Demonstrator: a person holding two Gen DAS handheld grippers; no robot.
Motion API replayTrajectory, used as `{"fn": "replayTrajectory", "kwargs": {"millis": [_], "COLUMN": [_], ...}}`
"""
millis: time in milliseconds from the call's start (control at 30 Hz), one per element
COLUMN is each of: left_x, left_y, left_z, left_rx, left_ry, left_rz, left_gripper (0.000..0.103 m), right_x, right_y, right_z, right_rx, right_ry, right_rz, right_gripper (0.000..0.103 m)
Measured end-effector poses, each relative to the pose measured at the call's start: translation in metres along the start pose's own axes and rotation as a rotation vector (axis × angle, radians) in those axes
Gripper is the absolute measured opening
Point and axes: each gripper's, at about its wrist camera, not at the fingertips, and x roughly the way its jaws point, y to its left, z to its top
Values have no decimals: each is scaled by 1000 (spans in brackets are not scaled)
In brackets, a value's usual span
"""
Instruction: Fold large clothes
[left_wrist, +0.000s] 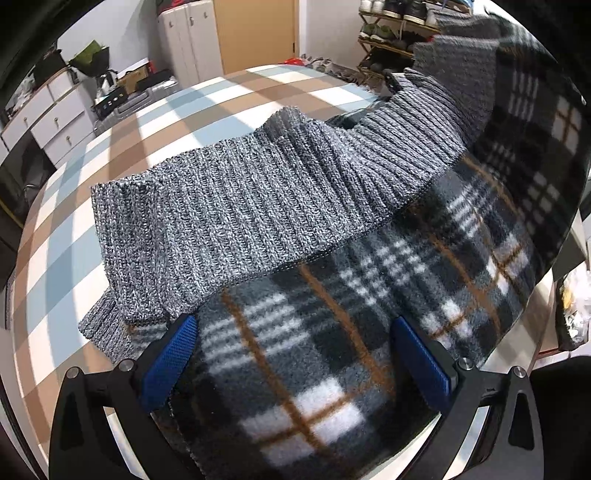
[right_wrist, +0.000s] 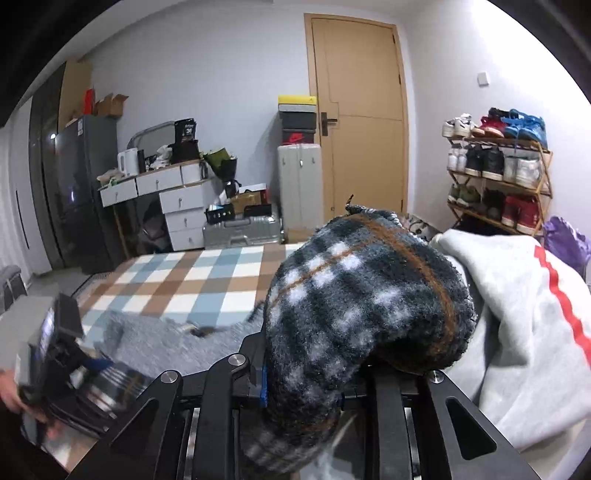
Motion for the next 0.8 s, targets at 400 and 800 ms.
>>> {"fn": "replayTrajectory", "kwargs": {"millis": [400,800], "left_x": [-34,-78], "left_y": [67,162], "left_z": [-1,-44], "left_rx": [-196,-421], "left_ry": [-4,-93], "left_rz": [-498,-580], "left_gripper": [102,102], "right_x": [-18,5], "right_y": [108,228], "right_z": [17,-86], "right_rx": [-415,-890], "right_ry": [-41,10], "right_rz": [-70,-60], "right_gripper": [23,23]}}
